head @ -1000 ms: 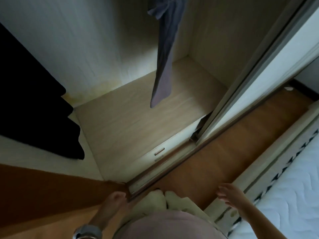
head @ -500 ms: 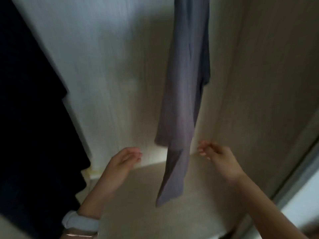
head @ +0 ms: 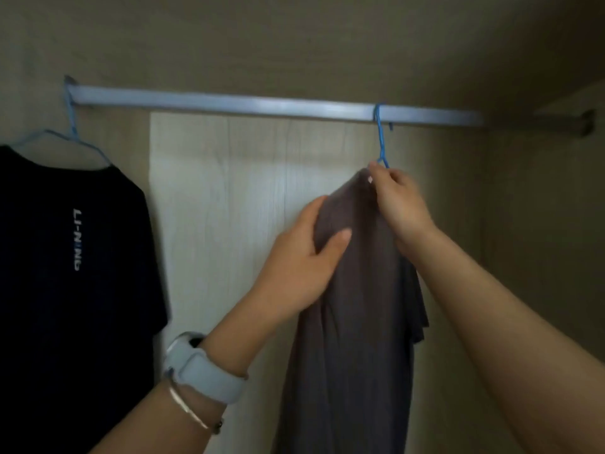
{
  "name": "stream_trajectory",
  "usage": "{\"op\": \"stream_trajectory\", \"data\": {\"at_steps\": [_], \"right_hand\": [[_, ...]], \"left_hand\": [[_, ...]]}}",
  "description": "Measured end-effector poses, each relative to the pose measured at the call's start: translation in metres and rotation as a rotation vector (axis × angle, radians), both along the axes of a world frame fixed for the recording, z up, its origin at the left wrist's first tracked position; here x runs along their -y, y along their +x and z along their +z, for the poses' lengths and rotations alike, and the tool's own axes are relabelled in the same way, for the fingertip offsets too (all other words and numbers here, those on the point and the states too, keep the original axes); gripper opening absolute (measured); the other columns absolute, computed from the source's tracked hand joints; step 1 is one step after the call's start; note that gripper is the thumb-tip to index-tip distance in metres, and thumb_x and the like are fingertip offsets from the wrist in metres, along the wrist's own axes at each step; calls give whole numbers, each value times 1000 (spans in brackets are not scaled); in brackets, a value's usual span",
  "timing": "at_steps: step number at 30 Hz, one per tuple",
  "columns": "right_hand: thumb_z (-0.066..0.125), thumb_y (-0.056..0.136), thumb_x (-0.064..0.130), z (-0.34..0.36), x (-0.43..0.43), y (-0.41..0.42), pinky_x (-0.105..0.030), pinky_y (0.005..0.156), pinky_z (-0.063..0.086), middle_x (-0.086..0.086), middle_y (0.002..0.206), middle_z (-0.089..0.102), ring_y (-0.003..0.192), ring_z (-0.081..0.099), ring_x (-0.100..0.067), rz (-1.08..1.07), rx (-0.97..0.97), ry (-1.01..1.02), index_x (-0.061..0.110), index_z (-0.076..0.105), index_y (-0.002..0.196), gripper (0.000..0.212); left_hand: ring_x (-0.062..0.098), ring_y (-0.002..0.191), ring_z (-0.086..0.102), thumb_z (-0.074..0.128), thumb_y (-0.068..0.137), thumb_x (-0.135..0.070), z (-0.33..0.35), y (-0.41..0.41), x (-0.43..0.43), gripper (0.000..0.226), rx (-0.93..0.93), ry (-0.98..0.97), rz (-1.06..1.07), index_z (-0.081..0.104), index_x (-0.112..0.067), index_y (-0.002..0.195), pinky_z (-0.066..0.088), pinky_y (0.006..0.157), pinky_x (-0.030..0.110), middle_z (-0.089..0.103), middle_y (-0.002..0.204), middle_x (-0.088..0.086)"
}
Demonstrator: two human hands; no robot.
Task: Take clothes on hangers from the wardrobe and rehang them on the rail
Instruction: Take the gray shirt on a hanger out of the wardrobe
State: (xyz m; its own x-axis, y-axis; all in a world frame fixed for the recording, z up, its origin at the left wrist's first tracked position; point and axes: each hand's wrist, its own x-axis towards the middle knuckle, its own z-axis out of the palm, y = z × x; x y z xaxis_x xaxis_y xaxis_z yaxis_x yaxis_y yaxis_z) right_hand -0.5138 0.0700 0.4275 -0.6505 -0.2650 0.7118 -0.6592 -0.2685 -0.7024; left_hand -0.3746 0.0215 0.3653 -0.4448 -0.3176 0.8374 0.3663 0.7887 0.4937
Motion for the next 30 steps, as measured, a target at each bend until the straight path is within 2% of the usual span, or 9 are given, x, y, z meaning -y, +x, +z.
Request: {"op": "stream_trajectory", "data": {"at_steps": [4, 6, 8, 11, 13, 15, 18, 23, 30], "right_hand": [[54, 86, 35, 33, 26, -16, -27, 74, 40, -9, 93, 56, 86, 53, -19, 56, 153, 41, 3, 59, 103, 36], [50, 91, 19, 42, 33, -21, -20, 53, 47, -6, 73, 65, 60, 61, -14, 207, 313, 25, 7, 52, 89, 12], [40, 94, 5, 48, 40, -22, -16, 35, 45, -5, 50, 60, 35, 58, -11, 288, 399, -10, 8, 46, 81, 14], [36, 91, 0, 51, 53, -14, -26, 45, 42, -6, 58, 42, 39, 46, -15, 294, 422, 4, 8, 42, 64, 29], [35, 92, 0, 51, 64, 2, -26, 53, 41, -4, 57, 38, 29, 41, -10, 382, 419, 11, 8, 42, 65, 30], [36, 94, 1, 51, 77, 24, -24, 56, 43, -2, 57, 37, 24, 37, -6, 487, 407, 22, 8, 43, 71, 25], [37, 95, 3, 55, 100, 57, -24, 58, 46, -2, 57, 37, 41, 34, -11, 572, 365, 52, 7, 44, 74, 23], [38, 96, 6, 58, 135, 87, -24, 61, 47, -3, 58, 37, 48, 33, -11, 626, 350, 107, 6, 48, 80, 18], [43, 94, 8, 62, 156, 87, -25, 58, 47, 1, 48, 42, 35, 37, -8, 641, 356, 86, 7, 51, 79, 17]], "left_hand": [[16, 114, 56, 46, 93, -15, 8, -5, 6, 46, 118, -259, 149, 35, -21, 137, 41, 93, 21, 59, 126, 1], [16, 111, 58, 45, 94, -18, 8, 0, 10, 47, 161, -301, 144, 31, -25, 139, 44, 93, 25, 60, 125, 1], [12, 112, 58, 46, 94, -25, 11, 11, 18, 47, 220, -356, 112, 33, -28, 138, 45, 95, 26, 60, 126, -2], [1, 109, 55, 44, 88, -45, 24, 30, 43, 48, 302, -317, 159, 46, -26, 132, 42, 92, 12, 60, 123, -9], [6, 107, 57, 41, 89, -45, 36, 45, 71, 43, 311, -309, 314, 58, -19, 119, 39, 84, 10, 64, 117, -5], [16, 112, 57, 46, 93, -31, 48, 62, 106, 33, 337, -351, 524, 62, -12, 114, 35, 80, 13, 65, 119, 4], [26, 119, 52, 49, 92, -19, 73, 97, 159, 34, 370, -294, 850, 54, -9, 124, 32, 92, 19, 57, 129, 14], [38, 127, 39, 42, 88, -17, 110, 158, 219, 42, 477, -141, 1337, 46, -7, 129, 33, 105, 42, 43, 139, 18], [34, 120, 51, 49, 89, -12, 140, 167, 219, 27, 610, 41, 1289, 55, 4, 109, 40, 96, 34, 55, 123, 24]]}}
